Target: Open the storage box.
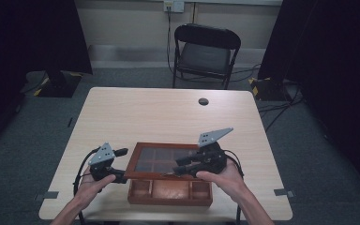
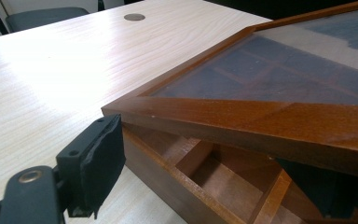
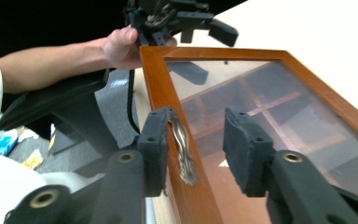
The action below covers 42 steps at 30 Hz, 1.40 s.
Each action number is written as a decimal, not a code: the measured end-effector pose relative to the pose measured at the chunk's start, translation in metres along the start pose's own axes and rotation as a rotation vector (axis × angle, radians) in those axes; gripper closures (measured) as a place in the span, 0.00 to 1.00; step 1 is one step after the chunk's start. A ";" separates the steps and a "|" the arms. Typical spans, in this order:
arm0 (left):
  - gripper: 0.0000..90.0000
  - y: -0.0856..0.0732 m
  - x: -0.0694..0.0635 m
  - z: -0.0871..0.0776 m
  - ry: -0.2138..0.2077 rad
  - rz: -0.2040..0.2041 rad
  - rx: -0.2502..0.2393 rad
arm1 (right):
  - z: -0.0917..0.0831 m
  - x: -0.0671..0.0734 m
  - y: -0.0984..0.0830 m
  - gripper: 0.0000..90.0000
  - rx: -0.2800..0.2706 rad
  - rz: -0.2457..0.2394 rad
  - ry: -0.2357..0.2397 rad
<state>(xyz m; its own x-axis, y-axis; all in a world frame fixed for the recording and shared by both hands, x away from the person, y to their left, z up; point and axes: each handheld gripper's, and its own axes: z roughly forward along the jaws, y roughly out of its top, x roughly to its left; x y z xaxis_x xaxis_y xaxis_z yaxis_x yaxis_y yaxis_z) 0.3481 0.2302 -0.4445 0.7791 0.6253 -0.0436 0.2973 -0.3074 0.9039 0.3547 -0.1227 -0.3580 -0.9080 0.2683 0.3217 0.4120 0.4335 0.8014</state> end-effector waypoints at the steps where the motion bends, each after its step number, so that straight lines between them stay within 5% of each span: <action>1: 0.18 0.000 0.000 0.000 0.000 0.000 -0.003 | -0.004 0.000 -0.002 0.61 -0.014 0.007 -0.012; 9: 0.17 0.007 0.000 0.000 0.001 -0.006 -0.034 | -0.026 -0.007 -0.027 0.44 -0.091 0.037 -0.081; 20: 0.18 0.015 -0.001 0.004 -0.014 -0.010 -0.048 | -0.037 -0.011 -0.043 0.27 -0.104 0.039 -0.120; 42: 0.26 0.027 0.006 0.007 -0.068 -0.045 -0.044 | -0.041 -0.014 -0.047 0.24 -0.122 -0.007 -0.209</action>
<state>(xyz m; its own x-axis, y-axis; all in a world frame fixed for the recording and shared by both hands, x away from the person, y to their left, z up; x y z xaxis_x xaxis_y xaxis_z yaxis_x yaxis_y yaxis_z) 0.3648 0.2212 -0.4237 0.8017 0.5872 -0.1120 0.3093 -0.2471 0.9183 0.3449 -0.1821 -0.3793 -0.8702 0.4434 0.2148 0.3821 0.3322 0.8624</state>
